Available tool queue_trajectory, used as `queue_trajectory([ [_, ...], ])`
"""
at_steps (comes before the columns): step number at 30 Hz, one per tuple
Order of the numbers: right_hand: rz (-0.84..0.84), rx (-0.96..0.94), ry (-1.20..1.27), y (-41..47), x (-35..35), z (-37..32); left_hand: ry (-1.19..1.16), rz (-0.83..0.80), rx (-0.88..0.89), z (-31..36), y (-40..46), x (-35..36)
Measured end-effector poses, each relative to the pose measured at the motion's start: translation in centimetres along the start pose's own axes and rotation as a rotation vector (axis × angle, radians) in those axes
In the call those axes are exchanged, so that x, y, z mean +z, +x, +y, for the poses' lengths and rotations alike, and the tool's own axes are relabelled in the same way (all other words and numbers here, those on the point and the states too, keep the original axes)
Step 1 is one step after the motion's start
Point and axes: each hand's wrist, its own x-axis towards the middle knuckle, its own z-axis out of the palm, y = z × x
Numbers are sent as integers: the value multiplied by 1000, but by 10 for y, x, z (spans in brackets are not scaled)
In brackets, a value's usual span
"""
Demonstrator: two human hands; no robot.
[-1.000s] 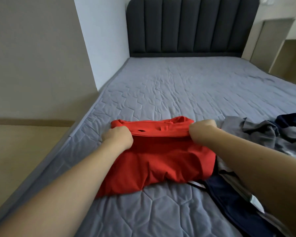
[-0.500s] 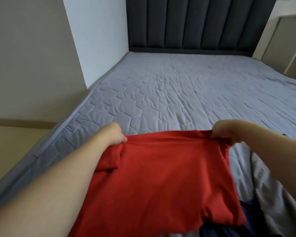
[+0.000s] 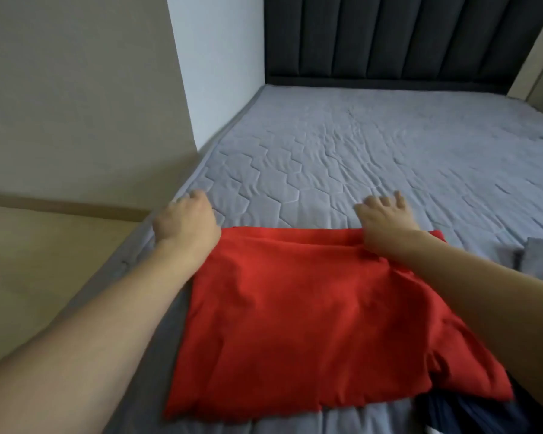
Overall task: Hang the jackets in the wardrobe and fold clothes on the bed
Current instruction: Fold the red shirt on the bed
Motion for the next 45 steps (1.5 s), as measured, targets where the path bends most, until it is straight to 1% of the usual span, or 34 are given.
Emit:
queue_trajectory([
  [1,-66,-100,219,8,-10,-20,-85,-126,-33,-6,-17,6],
  [2,-188,-134,475,13,-19,-43,-183,-329,-69,-13,-38,9],
  [3,-322,-133,683,19,-27,-67,-356,-530,-127,-21,-58,12],
  [4,-412,-123,786,25,-34,-91,-624,-727,-213,-30,-77,11],
  [5,-473,-140,788,29,-40,-111,-914,-917,-291,-36,-92,10],
  [6,-521,-160,724,32,-45,-128,-1151,-1092,-341,-38,-105,8],
  [7,-549,-182,649,34,-50,-143,-1330,-1230,-365,-37,-118,8],
  [8,-548,-200,597,34,-56,-154,-1444,-1311,-371,-32,-129,10],
  [9,-531,-207,600,36,-61,-162,-1487,-1329,-379,-27,-137,11],
  [10,-514,-204,644,37,-69,-167,-1477,-1303,-417,-22,-141,11],
  [12,-454,-164,795,37,-88,-166,-1390,-1188,-481,-23,-132,1],
  [14,-328,-77,976,42,-116,-151,-1309,-1015,-457,-37,-101,-25],
  [17,-57,125,1304,52,-177,-119,-1210,-608,-281,-57,-47,-91],
  [19,97,232,1513,59,-222,-98,-1109,-391,-153,-62,-21,-149],
  [20,164,272,1603,60,-245,-87,-1017,-299,-89,-62,-11,-179],
  [23,301,363,1887,53,-309,-51,-729,-70,74,-58,1,-271],
  [24,337,392,1979,46,-326,-38,-674,-24,119,-55,-1,-299],
  [26,412,439,2145,27,-350,-12,-590,13,205,-43,-13,-345],
  [28,472,471,2247,1,-359,10,-511,-22,282,-29,-33,-375],
  [30,500,498,2280,-27,-349,25,-448,-131,351,-12,-60,-387],
  [32,480,531,2258,-54,-318,35,-394,-269,395,9,-91,-378],
  [35,377,616,2136,-97,-227,42,-304,-490,426,47,-141,-323],
  [37,228,622,2053,-130,-153,42,-168,-655,473,76,-183,-262],
  [38,106,612,1941,-144,-112,41,-109,-752,504,91,-208,-229],
  [39,-60,593,1716,-160,-72,39,-57,-861,541,107,-234,-197],
  [40,-168,641,1521,-174,-35,36,-12,-951,585,120,-261,-169],
  [41,-215,677,1360,-188,-11,34,13,-1000,625,130,-283,-146],
  [43,-245,663,1251,-198,0,32,-23,-1041,650,139,-306,-119],
  [45,-210,621,1207,-193,-17,30,-187,-1087,546,131,-301,-114],
])
